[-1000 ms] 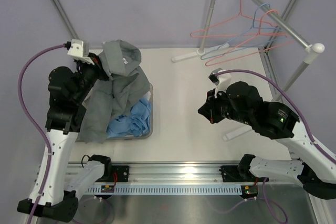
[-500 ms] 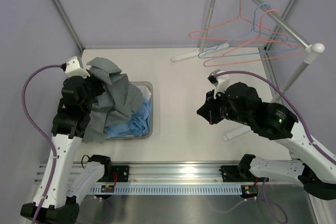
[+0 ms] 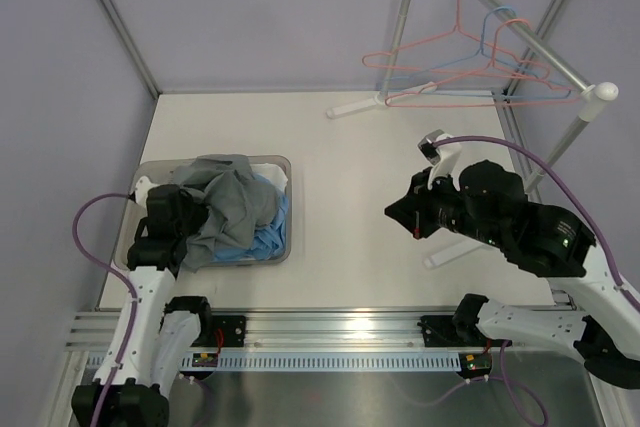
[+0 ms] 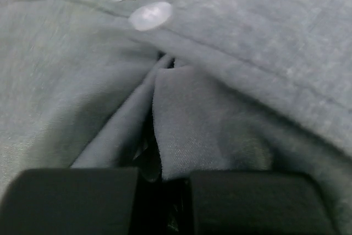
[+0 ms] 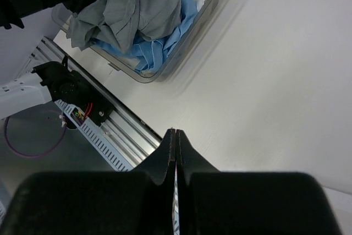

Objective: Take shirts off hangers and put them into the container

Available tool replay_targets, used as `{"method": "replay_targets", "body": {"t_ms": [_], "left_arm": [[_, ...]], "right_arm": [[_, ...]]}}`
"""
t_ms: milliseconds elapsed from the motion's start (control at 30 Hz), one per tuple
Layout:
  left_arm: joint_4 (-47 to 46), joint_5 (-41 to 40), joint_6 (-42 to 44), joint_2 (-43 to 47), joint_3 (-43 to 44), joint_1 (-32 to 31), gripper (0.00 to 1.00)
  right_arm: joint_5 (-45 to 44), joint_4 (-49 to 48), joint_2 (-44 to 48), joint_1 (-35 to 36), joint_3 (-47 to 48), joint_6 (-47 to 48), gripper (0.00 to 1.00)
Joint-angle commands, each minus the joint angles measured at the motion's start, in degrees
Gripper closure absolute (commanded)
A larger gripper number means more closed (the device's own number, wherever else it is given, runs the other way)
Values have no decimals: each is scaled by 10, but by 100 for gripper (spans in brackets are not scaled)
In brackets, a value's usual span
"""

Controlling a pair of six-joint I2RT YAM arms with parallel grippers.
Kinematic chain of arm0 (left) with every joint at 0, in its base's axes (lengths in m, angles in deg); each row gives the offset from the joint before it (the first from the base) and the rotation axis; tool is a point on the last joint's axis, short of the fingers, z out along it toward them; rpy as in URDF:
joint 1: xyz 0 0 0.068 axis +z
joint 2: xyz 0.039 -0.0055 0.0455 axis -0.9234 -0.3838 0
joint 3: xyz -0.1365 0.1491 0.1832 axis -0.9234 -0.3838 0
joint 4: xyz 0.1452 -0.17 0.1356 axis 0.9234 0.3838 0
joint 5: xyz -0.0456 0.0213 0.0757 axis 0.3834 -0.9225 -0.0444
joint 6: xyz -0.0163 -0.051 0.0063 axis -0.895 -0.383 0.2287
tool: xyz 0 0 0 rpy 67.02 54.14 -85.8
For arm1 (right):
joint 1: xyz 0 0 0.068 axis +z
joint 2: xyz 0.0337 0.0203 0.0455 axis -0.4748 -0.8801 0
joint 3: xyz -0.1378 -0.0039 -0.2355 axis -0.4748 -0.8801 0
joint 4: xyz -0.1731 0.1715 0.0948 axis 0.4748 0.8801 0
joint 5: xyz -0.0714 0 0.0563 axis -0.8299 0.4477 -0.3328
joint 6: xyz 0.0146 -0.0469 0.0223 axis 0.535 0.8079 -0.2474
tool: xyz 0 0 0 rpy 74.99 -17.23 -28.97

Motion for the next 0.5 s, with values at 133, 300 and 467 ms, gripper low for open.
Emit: {"method": "replay_targets", "body": {"t_ms": [133,300,467], "left_arm": [[-54,173,-44,-89,-64,140,97],[-84,250,-32,-226,-55,153,100],[-84,217,-45,-150,-75,153,90]], "right_arm": [[8,8,34,3,38,-7,100],[0,0,51,2,30,-15,100],[-2,3,54,2,28,-16,100]]}}
